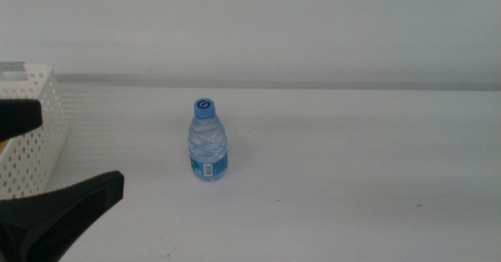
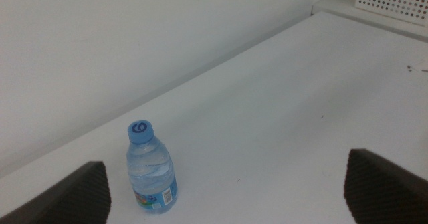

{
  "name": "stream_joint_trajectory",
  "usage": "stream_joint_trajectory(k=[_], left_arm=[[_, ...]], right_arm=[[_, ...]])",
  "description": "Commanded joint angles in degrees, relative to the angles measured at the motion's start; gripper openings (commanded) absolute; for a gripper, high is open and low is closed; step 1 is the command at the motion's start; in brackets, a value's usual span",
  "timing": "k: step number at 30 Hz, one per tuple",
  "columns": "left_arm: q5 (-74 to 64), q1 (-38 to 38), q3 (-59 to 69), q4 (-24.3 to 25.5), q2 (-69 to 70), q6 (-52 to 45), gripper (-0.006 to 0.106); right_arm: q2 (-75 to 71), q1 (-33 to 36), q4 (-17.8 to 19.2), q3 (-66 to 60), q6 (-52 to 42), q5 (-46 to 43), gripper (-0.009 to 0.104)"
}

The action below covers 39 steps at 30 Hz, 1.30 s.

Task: Use arms to grab the bottles and put them into the dustbin to the left of the table.

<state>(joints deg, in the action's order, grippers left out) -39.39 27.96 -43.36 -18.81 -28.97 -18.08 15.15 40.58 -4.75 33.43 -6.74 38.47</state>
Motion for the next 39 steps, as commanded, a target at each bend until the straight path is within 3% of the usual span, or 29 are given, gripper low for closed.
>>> stream_joint_trajectory(k=[1, 7, 10, 13, 16, 18, 22, 28, 34, 37, 39], left_arm=[[1.0, 0.3, 0.2, -0.1, 0.3, 0.4, 0.094], [3.0, 0.3, 2.4, 7.1, 0.2, 0.4, 0.094], [17.0, 0.3, 10.3, 7.9, 0.2, 0.4, 0.094], [36.6, 0.3, 21.5, 7.5, -0.5, 0.5, 0.094], [48.8, 0.3, 30.5, 3.6, -2.3, 0.6, 0.094], [52.2, 0.3, 33.8, -0.4, -3.4, 0.6, 0.094], [52.0, 0.3, 36.8, -2.7, -5.0, 0.4, 0.094], [55.9, 0.0, 36.8, -2.7, -8.7, -1.8, 0.094], [65.8, 0.0, 36.8, -1.6, -21.3, -0.5, 0.094], [76.9, 0.0, 36.7, -0.9, -32.2, 3.0, 0.094], [86.6, 0.0, 36.0, -0.6, -39.5, 10.9, 0.094]], right_arm=[[-0.3, -0.1, 0.0, -0.3, -0.2, -1.1, 0.086], [-0.3, -0.1, -0.1, -0.3, -0.2, -1.1, 0.086], [-0.3, -0.1, -0.1, -0.3, -0.2, -1.1, 0.086], [-0.3, -0.1, -0.1, -0.3, -0.2, -1.1, 0.086], [-0.3, -0.1, -0.1, -0.3, -0.2, -1.1, 0.086], [-0.3, -0.1, -0.1, -0.3, -0.2, -1.1, 0.086], [-0.3, -0.1, -0.1, -0.3, -0.2, -1.1, 0.086], [-0.3, -0.1, -0.1, -0.3, -0.2, -1.1, 0.086], [-0.3, -0.1, -0.1, -0.3, -0.2, -1.1, 0.086], [-0.3, -0.1, -0.1, -0.3, -0.2, -1.1, 0.086], [-0.3, -0.1, -0.1, -0.3, -0.2, -1.1, 0.086]])
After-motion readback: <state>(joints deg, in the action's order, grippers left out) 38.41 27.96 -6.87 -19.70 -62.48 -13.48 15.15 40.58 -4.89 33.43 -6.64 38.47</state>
